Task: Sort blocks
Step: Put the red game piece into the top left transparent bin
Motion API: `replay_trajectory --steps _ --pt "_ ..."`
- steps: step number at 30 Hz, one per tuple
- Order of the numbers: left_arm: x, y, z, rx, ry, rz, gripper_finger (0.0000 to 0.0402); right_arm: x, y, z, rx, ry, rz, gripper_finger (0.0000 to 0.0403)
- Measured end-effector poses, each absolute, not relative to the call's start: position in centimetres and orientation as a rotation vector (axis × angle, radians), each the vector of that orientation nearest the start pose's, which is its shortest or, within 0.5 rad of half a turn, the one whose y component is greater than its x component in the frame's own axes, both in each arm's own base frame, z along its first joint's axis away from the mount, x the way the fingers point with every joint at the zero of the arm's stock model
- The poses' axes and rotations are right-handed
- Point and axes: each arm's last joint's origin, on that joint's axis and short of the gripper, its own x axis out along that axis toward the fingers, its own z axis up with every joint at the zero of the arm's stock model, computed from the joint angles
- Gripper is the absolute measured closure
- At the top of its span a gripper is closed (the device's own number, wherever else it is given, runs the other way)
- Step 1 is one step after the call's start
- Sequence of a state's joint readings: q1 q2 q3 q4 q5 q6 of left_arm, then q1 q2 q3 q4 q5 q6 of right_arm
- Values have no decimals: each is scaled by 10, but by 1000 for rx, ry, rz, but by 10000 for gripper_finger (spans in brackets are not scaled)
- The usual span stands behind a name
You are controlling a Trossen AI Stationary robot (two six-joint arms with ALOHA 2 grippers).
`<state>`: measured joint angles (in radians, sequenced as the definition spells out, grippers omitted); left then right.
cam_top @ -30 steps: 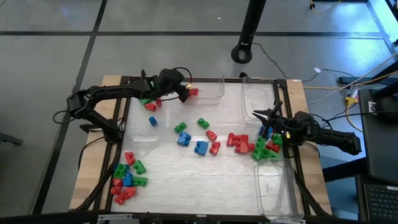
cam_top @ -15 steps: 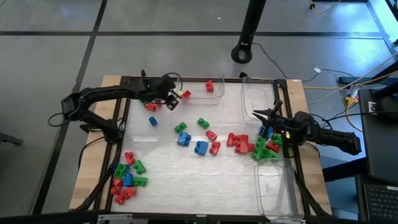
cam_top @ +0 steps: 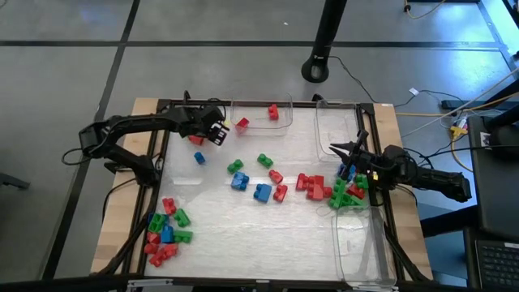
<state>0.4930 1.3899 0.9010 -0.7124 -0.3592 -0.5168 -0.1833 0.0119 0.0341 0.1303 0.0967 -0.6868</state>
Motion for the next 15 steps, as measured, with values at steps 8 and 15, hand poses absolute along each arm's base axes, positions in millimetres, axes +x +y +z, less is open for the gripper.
replay_trajectory --steps 8,15 --pt "213 130 196 -544 988 1017 176 93 -20 187 -687 -50 -322 359" --pt "210 129 182 -547 966 1012 176 93 -20 187 -687 -51 -322 359"
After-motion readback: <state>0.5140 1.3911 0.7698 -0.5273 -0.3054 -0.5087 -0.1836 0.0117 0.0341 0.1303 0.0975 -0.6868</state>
